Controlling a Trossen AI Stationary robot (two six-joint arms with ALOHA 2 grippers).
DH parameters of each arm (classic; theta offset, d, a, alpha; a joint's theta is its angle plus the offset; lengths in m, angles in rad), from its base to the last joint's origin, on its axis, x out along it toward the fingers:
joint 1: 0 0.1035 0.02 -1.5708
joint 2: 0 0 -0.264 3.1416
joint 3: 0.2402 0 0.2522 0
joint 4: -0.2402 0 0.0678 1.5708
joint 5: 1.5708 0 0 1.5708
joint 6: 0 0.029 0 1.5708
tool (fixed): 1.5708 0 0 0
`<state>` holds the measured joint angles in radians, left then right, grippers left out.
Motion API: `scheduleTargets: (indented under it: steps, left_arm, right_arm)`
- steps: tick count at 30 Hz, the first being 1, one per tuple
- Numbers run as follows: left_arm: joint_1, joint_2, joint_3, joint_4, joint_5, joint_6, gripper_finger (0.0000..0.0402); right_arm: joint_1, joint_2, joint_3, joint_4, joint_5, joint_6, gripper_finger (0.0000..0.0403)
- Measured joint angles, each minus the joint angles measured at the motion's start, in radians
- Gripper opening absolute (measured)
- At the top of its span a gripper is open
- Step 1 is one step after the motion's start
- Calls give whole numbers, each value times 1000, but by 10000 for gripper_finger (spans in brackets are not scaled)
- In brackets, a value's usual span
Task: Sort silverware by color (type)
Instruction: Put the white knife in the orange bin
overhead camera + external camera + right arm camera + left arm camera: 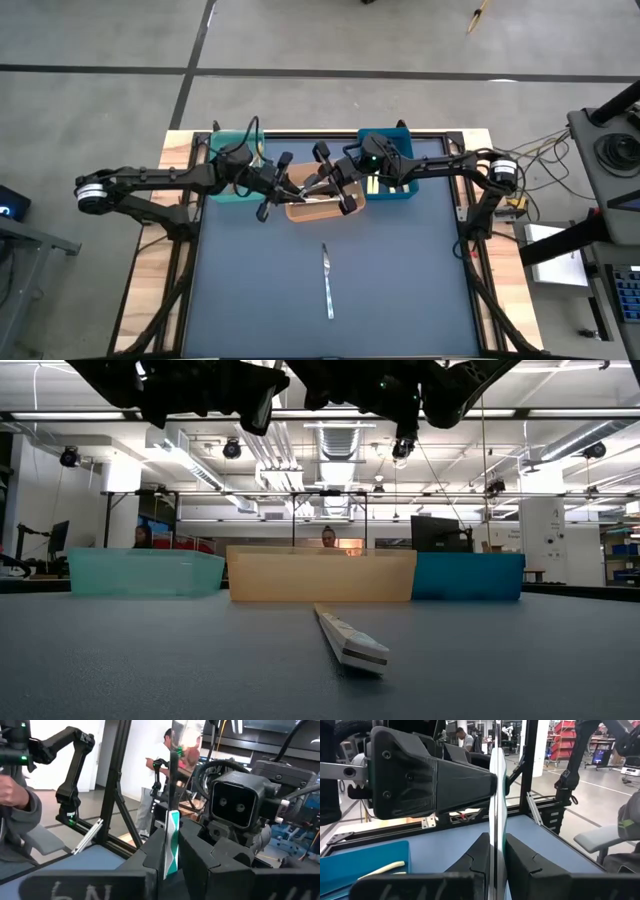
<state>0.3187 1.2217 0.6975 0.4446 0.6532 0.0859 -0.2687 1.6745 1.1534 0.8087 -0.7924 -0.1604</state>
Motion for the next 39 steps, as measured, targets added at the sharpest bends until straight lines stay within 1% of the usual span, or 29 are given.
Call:
scheduleTargets:
  steps: [7,14,18,20,24,27,30,32,33,39]
  left_arm:
    - [0,0,0,-13,-12,15,20]
    - [0,0,0,-19,-14,15,20]
    - [0,0,0,-22,-24,25,20]
    - [1,1,0,-28,-37,29,20]
    - [3,1,0,-51,-114,48,19]
    - [6,-1,0,-62,-134,54,19]
    - [12,-10,0,-64,-154,56,19]
    - [13,-23,0,-98,-210,75,19]
    - [12,-32,0,-126,-260,92,19]
    - [13,-110,0,-286,-624,190,19]
  right_arm:
    - [0,-1,0,-25,8,-16,25]
    - [-1,-1,0,-28,12,-23,19]
    - [-8,-1,0,-38,41,-3,20]
    - [-13,-2,0,-52,55,14,27]
    - [-19,-2,0,-82,67,28,53]
    - [-20,0,0,-95,74,29,72]
    - [-20,-1,0,-123,125,18,87]
    - [-22,-1,0,-157,164,9,95]
    - [-24,-3,0,-180,190,6,99]
    - [-46,-54,0,-368,419,7,115]
